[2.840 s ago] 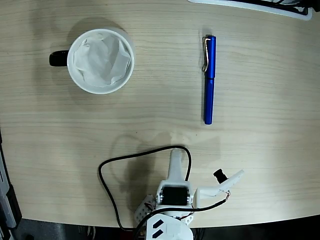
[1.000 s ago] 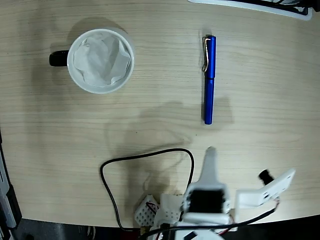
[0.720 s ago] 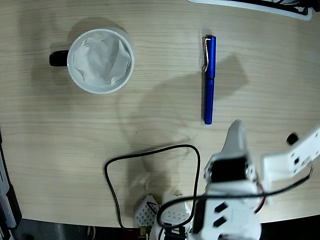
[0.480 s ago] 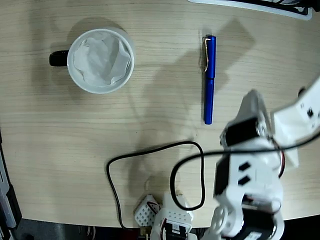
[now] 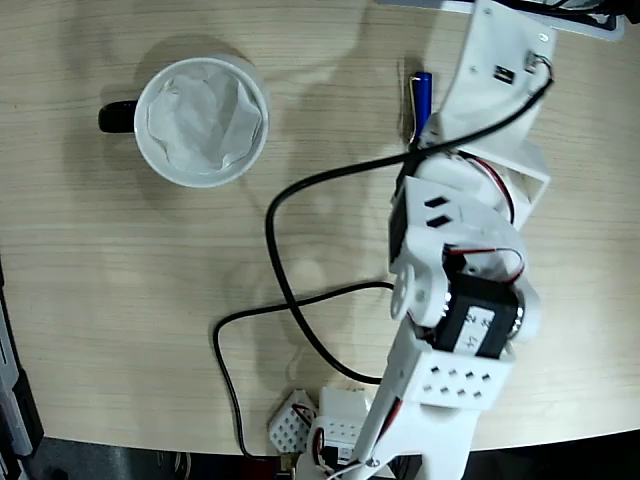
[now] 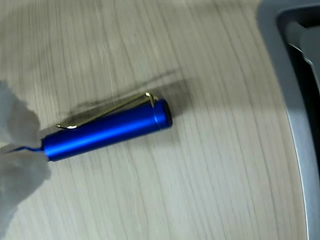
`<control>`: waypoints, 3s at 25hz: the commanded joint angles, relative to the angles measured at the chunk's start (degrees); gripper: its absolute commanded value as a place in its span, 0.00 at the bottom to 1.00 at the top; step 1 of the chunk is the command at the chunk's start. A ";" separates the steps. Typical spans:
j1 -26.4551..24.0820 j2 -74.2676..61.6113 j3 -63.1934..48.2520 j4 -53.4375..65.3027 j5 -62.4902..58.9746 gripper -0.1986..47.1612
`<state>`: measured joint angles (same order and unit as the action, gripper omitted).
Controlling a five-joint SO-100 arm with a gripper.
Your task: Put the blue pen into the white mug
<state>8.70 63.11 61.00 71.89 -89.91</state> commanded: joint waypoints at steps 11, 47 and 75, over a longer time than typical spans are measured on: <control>1.58 -1.58 4.66 0.88 -2.29 0.25; 0.88 -10.11 7.91 -9.23 -5.63 0.16; -1.85 7.65 8.00 -5.19 5.89 0.01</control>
<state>7.29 63.46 68.20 65.57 -87.28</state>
